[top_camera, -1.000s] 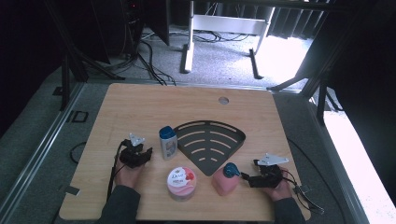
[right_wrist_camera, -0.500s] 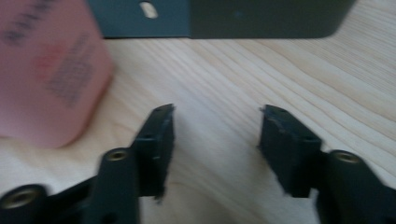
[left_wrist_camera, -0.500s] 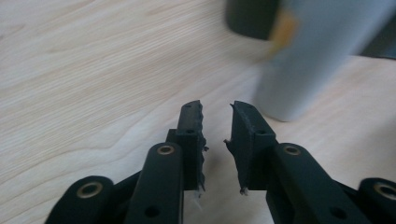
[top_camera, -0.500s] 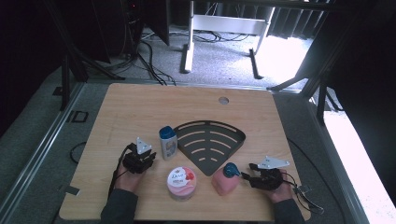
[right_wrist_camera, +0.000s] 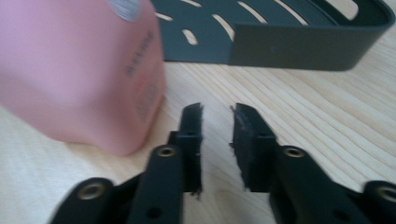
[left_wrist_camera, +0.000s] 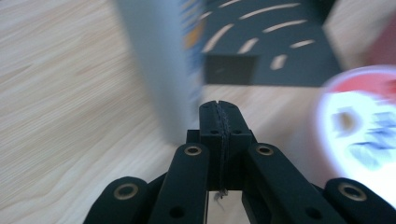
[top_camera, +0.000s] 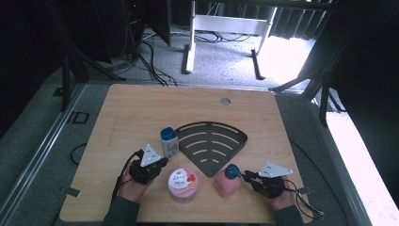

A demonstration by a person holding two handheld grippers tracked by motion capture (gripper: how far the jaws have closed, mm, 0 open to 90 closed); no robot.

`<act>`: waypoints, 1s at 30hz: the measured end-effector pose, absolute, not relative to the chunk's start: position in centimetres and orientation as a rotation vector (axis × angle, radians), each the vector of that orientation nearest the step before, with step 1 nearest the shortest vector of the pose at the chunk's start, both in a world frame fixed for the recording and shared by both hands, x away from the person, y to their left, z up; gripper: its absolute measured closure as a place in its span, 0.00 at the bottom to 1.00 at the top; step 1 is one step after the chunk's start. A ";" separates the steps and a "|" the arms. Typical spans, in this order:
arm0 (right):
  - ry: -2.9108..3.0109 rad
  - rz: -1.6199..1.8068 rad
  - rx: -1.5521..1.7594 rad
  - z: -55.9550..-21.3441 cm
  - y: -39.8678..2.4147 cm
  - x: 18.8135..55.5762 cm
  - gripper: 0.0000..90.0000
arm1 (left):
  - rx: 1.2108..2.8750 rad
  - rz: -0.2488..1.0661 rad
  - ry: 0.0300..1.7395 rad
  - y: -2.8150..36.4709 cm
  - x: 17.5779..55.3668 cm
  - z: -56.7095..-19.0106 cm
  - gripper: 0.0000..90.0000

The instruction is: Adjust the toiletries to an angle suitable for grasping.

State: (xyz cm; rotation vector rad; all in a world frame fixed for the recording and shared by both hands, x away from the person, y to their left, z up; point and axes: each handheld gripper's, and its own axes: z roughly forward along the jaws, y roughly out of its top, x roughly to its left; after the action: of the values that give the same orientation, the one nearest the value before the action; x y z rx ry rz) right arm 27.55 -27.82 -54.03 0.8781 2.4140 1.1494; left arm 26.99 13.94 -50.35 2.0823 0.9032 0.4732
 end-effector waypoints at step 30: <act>2.486 1.310 0.794 -53.3 -26.6 26.7 1.00 | 2.103 0.236 0.730 13.8 22.6 -50.1 0.99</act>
State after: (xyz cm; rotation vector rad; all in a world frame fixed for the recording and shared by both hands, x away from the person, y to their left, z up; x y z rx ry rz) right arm 26.73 -26.61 -53.33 0.7935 2.4863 1.3095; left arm 22.65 13.77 -50.06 2.1032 0.7299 0.2360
